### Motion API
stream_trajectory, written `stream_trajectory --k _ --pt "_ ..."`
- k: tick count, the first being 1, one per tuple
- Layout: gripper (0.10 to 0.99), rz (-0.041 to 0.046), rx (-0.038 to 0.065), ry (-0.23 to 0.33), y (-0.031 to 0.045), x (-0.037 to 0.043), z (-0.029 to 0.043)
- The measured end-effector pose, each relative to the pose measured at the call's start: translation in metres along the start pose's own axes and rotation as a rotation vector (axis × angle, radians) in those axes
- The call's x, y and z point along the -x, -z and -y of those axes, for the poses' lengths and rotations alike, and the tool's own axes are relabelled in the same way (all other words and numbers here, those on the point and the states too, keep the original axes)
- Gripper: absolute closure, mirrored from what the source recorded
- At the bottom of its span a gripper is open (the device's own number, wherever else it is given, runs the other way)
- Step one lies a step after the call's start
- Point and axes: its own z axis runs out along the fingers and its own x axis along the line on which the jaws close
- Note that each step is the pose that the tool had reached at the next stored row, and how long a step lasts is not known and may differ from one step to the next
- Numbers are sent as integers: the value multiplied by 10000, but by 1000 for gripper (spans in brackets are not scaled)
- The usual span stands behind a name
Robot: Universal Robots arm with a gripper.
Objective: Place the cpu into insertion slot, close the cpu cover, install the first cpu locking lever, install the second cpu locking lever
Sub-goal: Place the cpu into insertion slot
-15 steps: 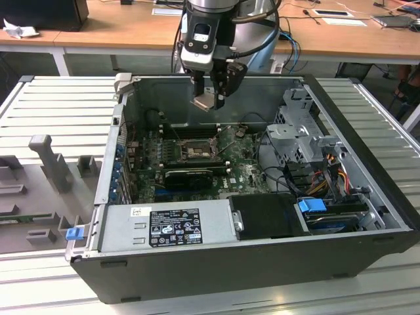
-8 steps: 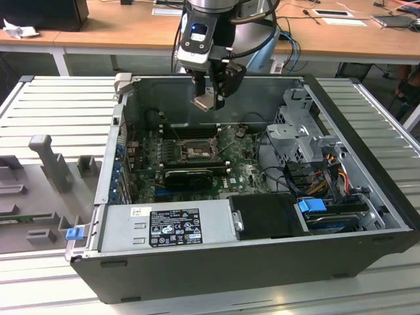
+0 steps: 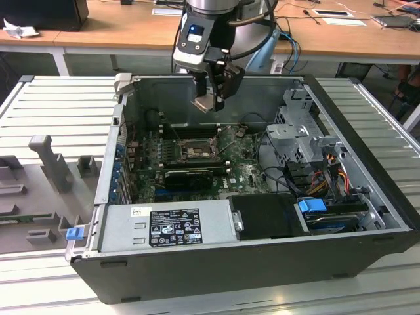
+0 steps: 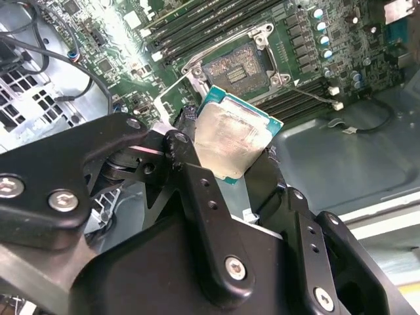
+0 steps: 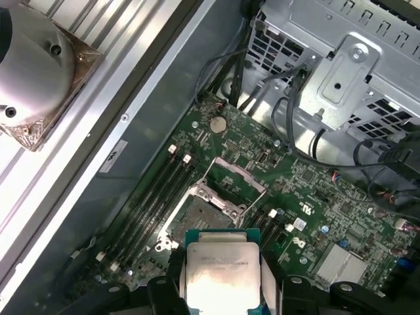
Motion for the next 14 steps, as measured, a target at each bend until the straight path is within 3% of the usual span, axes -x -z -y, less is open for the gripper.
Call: stream_trajectory --k 5,14 --pt "545 32 -1 -259 -38 1 3" --pt "545 184 32 -1934 -53 2 4"
